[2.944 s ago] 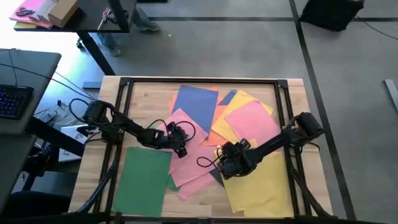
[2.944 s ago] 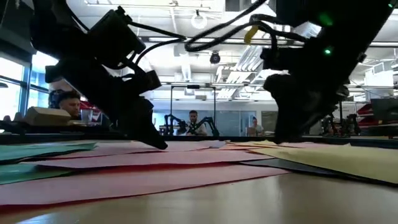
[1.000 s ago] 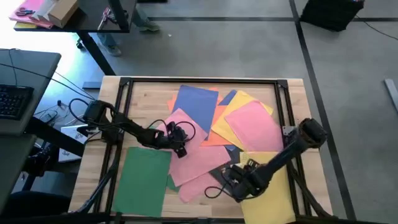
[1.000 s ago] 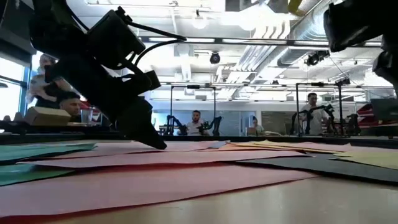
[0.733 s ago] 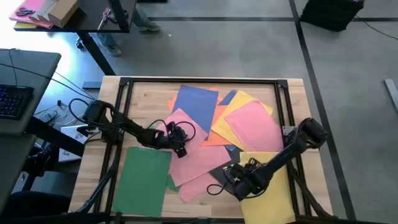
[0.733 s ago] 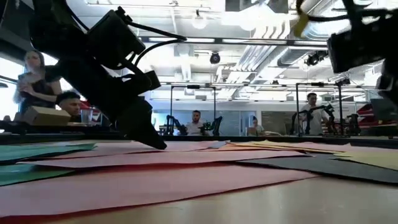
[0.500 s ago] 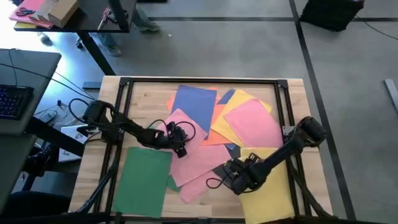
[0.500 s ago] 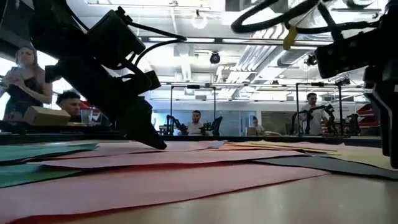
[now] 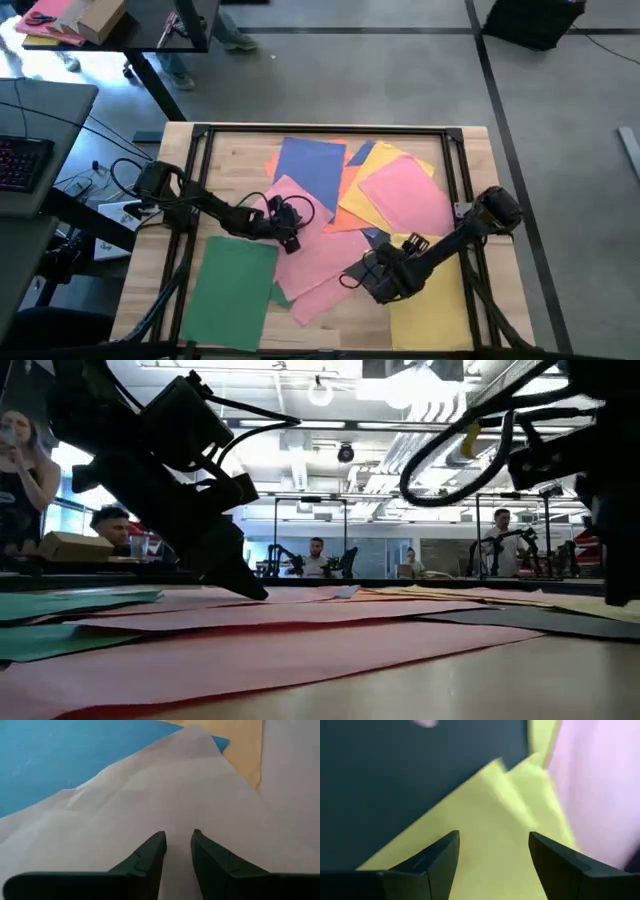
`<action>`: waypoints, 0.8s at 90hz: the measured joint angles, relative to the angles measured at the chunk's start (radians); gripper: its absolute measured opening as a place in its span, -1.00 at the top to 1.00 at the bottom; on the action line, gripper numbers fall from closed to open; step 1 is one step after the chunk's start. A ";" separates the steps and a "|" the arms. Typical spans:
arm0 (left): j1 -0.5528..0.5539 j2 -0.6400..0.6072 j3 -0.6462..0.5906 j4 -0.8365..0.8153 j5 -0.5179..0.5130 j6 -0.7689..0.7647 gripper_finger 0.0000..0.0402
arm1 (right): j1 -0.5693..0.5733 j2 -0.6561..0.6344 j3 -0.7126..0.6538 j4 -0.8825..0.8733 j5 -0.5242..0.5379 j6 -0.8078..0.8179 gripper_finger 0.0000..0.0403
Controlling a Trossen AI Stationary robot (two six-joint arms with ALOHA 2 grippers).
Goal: Organize paper
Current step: Stack the yellow paper on top of the other yellow paper to the bottom right of the table
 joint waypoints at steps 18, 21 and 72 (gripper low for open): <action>0.000 0.000 0.000 -0.001 0.000 0.000 0.58 | -0.021 -0.010 0.000 0.090 -0.075 -0.055 -0.11; 0.000 0.000 0.000 -0.001 0.001 0.000 0.58 | -0.012 -0.012 0.002 0.113 -0.101 -0.057 -0.11; -0.001 0.000 0.000 0.005 0.004 0.008 0.58 | -0.038 -0.016 -0.072 0.105 -0.053 -0.022 -0.11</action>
